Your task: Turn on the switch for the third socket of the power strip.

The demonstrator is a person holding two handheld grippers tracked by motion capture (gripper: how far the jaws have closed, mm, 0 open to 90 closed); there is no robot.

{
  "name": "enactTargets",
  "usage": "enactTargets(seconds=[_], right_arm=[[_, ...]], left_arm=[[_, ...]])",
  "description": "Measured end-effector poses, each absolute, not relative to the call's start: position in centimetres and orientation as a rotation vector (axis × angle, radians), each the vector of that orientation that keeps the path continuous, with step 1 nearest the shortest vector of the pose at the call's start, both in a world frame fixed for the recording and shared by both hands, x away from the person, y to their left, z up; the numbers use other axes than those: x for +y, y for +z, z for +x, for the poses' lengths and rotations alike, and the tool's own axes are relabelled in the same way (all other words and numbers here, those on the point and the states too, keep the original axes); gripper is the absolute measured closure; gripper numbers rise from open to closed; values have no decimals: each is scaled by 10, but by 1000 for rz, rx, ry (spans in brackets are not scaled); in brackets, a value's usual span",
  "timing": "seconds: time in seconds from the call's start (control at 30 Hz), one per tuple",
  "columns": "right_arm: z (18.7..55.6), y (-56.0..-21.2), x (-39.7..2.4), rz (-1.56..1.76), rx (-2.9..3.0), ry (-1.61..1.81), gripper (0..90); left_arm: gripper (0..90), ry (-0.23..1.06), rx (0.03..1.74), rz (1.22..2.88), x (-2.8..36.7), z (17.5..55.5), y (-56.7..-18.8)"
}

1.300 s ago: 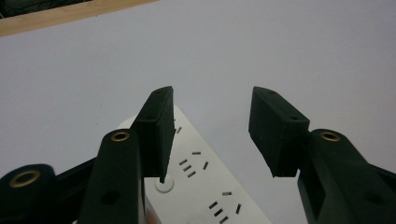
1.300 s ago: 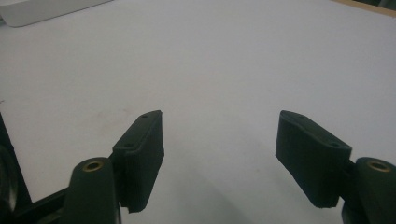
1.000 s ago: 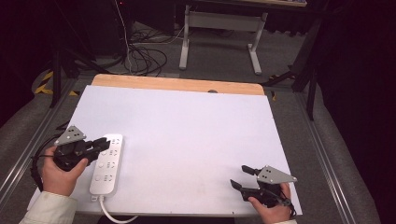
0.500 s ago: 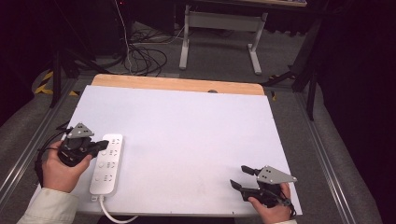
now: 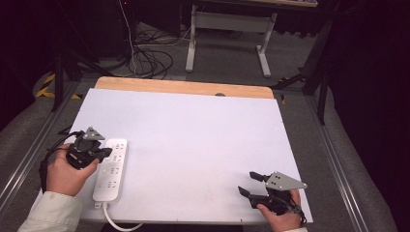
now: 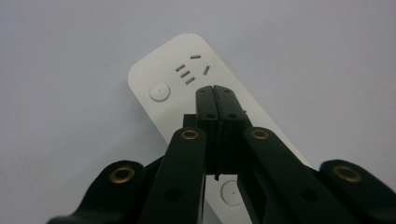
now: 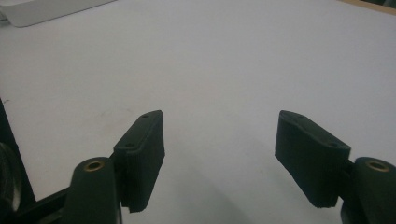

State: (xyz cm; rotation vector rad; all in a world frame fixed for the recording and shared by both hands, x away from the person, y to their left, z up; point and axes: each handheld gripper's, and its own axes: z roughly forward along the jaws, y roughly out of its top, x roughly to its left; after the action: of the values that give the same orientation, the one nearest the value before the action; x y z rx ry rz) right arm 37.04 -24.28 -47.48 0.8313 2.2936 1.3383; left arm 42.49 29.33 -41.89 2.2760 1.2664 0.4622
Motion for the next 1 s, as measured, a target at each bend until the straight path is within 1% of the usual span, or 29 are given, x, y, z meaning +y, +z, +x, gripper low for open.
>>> enactTargets(seconds=[0.57, 1.0], right_arm=[[371, -475, -243, 832, 2296, 1339, 332], [370, -475, -243, 832, 2299, 1339, 332]], left_arm=[[900, 416, 1336, 2358, 296, 436, -430], [900, 410, 1343, 2356, 298, 438, -435]])
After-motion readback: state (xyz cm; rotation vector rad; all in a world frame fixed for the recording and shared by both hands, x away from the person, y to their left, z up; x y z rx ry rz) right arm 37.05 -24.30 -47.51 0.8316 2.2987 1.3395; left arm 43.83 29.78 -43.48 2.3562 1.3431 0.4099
